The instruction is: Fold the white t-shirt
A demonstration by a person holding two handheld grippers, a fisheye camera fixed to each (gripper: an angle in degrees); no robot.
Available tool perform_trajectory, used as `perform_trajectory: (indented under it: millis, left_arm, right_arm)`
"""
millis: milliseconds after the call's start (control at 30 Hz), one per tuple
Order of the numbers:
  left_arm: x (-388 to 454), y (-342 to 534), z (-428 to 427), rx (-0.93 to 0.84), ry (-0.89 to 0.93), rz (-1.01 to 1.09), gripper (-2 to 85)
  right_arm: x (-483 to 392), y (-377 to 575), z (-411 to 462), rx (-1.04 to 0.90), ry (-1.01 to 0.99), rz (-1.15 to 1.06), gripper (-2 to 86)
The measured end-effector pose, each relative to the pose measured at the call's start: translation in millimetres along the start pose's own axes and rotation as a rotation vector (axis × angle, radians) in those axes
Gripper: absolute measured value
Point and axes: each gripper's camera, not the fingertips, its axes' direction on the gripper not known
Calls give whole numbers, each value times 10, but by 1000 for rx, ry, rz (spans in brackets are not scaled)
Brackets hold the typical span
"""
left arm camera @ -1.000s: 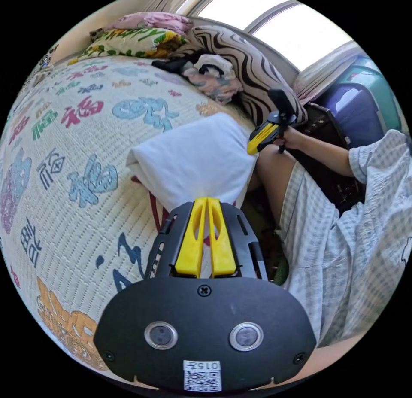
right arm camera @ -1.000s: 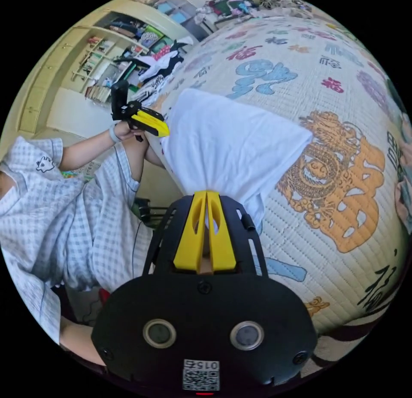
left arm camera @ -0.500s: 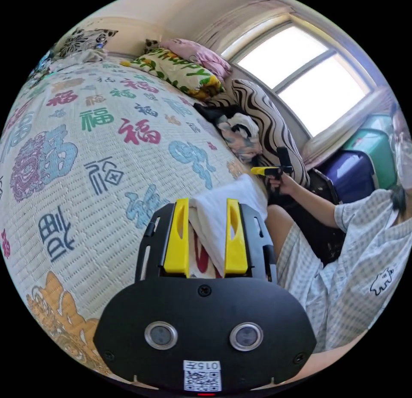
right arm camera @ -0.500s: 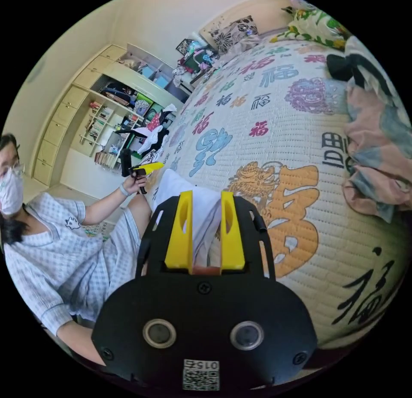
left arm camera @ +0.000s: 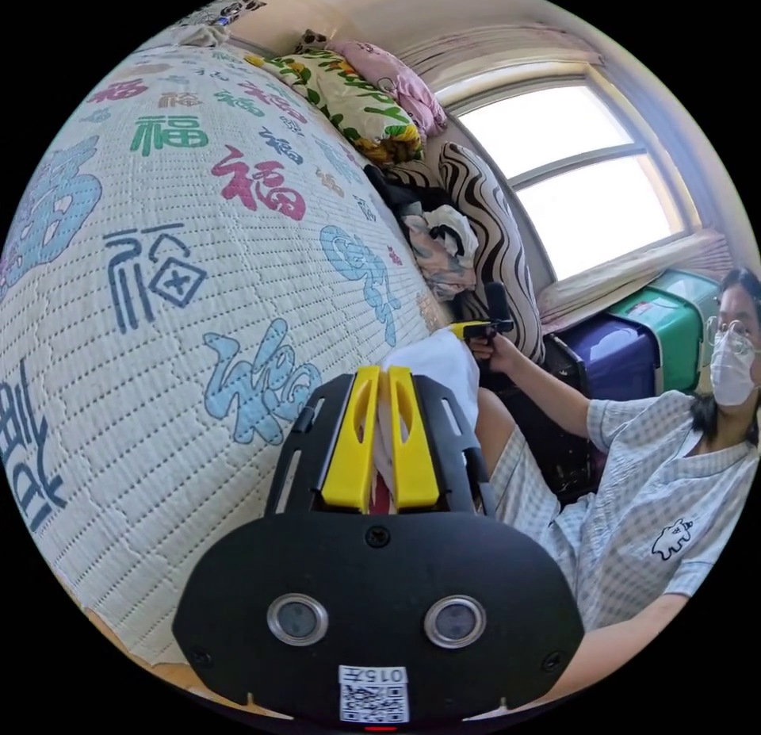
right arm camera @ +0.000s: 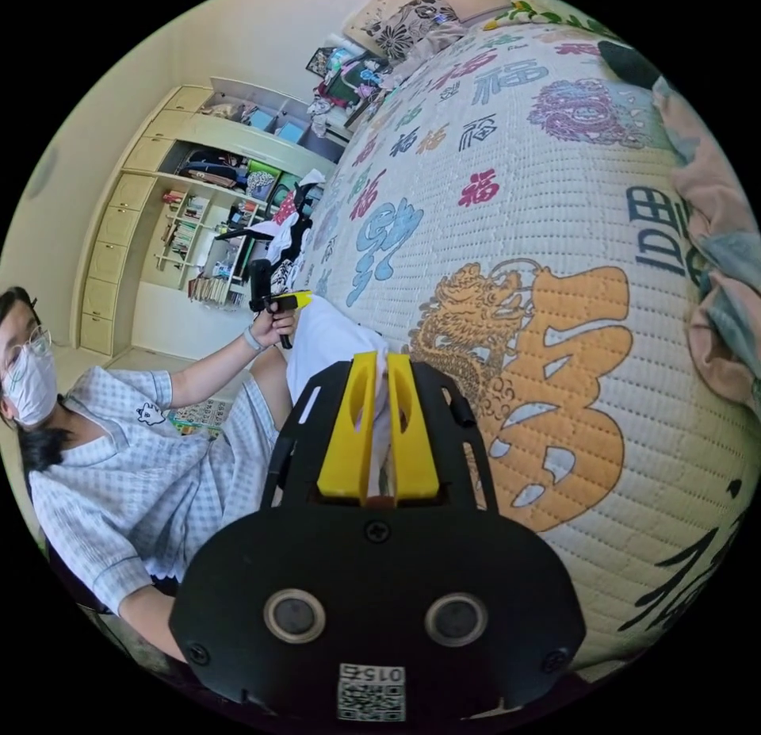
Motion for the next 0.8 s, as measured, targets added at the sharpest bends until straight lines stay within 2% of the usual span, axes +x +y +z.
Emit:
perform_trajectory:
  millis: [133,233,333,400,500,600,800]
  left_arm:
    - [-27,168,-288,86,-1,-29,99]
    - [-32,351,-321,36,-53,-24,125]
    - [-111,400,-152,26,39,-50,140]
    - [-124,362,-39,46,93,-53,140]
    - [-113,277,158,17,129,-59,127]
    - [-67,242,207,-48,182,-52,69]
    - [742,453,-171,70,183,268,54]
  right_arm:
    - [-11,199,-210,42,-27,-19,103]
    - [85,365,-241,8,-24,8,147]
    - [218,364,-127,6,-126,18,163]
    - [267,296,-19,14,-183,8,158]
    - [335,174,147,-2,-263,9,99]
    - [271,134,177,-43,-285,-13,48]
    - [-564,328,-177,25,-149,-298,29]
